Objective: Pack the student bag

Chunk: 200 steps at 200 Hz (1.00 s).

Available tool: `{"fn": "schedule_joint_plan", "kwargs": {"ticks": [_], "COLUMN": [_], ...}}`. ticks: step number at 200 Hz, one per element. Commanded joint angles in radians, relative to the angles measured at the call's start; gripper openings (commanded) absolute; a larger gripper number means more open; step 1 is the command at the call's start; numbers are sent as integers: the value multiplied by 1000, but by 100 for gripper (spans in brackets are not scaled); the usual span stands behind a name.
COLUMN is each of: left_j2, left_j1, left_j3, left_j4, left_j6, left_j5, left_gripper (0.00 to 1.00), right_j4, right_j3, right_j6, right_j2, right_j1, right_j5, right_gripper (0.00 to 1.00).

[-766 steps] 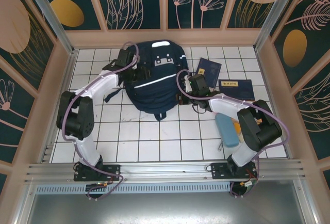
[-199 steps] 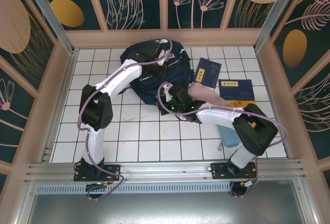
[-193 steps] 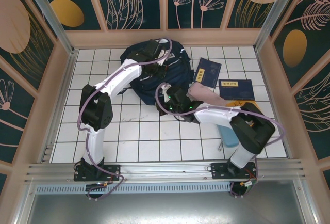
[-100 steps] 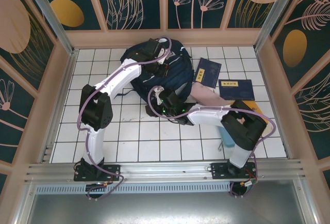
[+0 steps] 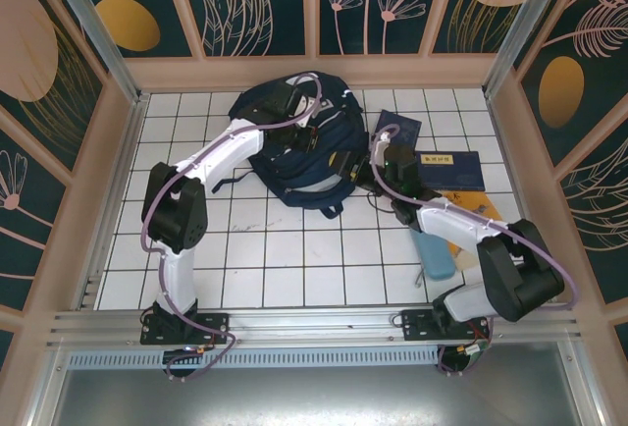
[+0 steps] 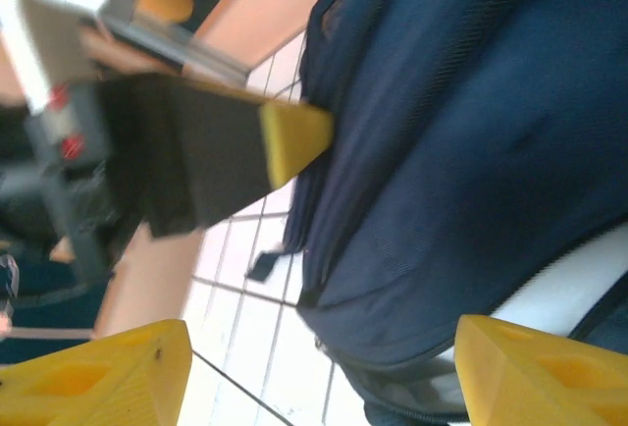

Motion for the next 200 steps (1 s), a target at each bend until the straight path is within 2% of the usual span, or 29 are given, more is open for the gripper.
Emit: {"fn": "schedule_joint_plan", "kwargs": {"ticks": [1,29,55,72,93,114,125,132,161,200], "left_j2": [-74,-79,-77,-78,-79,-105,-143,-174,-337,-476], "left_j1": [12,12,13,14,18,38,55,63,69,62], "left_j3": [-1,-1,3,8,17,6,-36,-74,-292,-622], "left_j4": [75,84,83,78,56,32,36,40,70,199], "left_j6": [-34,-47,-45,-47,-69,-125,-160,-181,-201,-175], "left_j5": [4,-4,12,12,5,-30,-52,-62,-83,39], "left_gripper": [0,0,0,0,0,28,46,52,62,63], "right_j4": [56,128,301,386,438,435,410,392,352,331], "right_j3": [11,-14,23,75,104,100,101,102,111,140], "right_j6": [183,237,221,218,222,198,176,163,138,137], "right_j2": [47,90,182,263,311,293,276,264,243,228], "right_j1": [-29,-39,-39,-38,-37,-33,-32,-30,-30,-23], "right_j5": [-23,-11,-119,-195,-210,-183,-168,-158,-146,-158], "right_gripper": [72,73,70,62,44,25,19,17,14,12]}}
